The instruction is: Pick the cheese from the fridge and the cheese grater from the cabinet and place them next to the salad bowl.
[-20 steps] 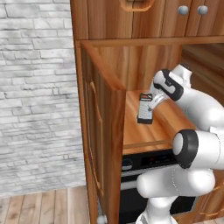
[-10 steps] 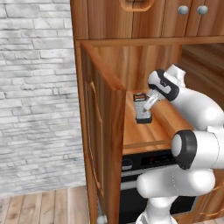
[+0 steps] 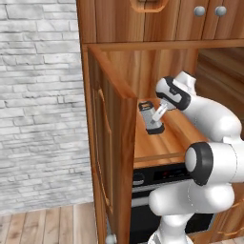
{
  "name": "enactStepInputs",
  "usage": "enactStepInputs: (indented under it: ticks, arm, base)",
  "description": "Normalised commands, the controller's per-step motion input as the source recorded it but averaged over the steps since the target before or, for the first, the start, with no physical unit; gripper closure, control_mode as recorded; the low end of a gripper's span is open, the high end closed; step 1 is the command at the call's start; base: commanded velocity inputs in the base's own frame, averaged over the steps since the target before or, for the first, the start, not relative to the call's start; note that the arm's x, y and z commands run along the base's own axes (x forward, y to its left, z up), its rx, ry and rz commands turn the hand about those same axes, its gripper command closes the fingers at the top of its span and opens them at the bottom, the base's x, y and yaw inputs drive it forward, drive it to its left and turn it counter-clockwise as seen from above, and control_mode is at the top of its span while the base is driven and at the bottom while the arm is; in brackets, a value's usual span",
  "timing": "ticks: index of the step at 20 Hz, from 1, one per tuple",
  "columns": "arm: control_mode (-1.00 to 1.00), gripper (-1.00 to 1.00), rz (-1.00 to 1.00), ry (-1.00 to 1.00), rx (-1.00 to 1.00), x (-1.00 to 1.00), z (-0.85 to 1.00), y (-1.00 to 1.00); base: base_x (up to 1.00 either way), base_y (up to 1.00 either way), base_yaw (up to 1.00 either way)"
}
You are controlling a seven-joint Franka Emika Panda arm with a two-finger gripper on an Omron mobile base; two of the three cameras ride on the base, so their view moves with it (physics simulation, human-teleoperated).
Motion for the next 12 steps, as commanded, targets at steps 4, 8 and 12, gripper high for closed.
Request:
enactStepInputs:
  ticks: [4, 8, 12]
  arm:
    - [-1.0, 1.0, 0.04, 0.0, 0.0, 0.0, 0.0, 0.1]
    - [-1.0, 1.0, 0.03, 0.0, 0.0, 0.0, 0.0, 0.06]
    - [-1.0, 1.0, 0.0, 0.02, 0.0, -0.09, -0.01, 0.0]
  base:
    - [0.0, 0.0, 0.0]
    - [0.0, 0.0, 0.0]
    - [0.0, 0.0, 0.0]
